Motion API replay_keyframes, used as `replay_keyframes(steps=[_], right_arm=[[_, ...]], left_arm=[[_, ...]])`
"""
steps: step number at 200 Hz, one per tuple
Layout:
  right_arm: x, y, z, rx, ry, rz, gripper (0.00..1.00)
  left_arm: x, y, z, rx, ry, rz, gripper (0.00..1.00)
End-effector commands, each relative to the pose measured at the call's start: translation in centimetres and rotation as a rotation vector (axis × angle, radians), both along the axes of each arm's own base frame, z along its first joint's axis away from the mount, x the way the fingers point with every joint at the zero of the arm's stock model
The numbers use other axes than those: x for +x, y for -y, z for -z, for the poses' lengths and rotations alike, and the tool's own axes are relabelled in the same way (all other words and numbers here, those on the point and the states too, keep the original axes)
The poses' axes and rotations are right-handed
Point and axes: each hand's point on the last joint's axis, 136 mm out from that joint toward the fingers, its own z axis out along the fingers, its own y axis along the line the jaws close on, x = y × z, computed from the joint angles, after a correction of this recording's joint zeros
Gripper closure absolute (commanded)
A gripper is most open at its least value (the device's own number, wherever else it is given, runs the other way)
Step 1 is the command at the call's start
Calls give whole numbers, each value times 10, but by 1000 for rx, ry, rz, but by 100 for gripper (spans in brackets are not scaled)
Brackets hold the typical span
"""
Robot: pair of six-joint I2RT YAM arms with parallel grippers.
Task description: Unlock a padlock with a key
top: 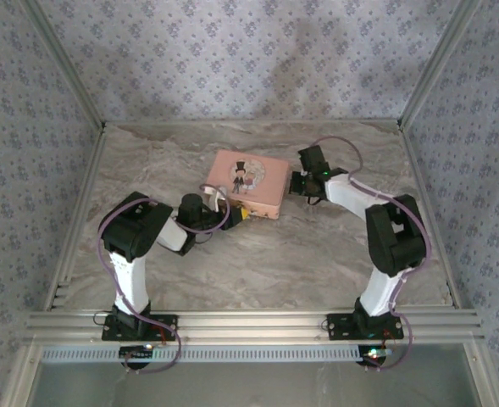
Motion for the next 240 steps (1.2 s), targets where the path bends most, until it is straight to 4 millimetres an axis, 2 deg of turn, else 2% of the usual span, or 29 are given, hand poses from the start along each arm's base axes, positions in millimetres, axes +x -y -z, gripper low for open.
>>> replay_keyframes(steps=[1, 17, 73, 95, 130, 155, 181, 211, 240], right_arm=[[0, 10, -45, 104, 104, -38, 100], [-6, 15, -66, 181, 154, -59, 100], [-49, 0, -138, 529, 324, -243, 100], [-65, -1, -156, 654, 371, -289, 100], [-91, -10, -177, 732, 418, -398, 100], [-105, -10, -183, 784, 409, -387, 100], [-111, -8, -181, 824, 413, -344, 100], [-111, -15, -158, 881, 377, -301, 100], [-109, -34, -132, 922, 326, -290, 100]], left_arm=[[3, 8, -20, -38, -54, -13, 100], [9, 14, -29, -51, -67, -31, 100], [27, 36, -53, -88, -89, -91, 100], [34, 41, -63, -130, -95, -117, 100], [41, 50, -68, -165, -119, -123, 100], [44, 51, -70, -181, -130, -135, 100], [46, 53, -75, -200, -141, -136, 100], [48, 54, -83, -239, -154, -136, 100], [48, 57, -92, -261, -169, -129, 100]])
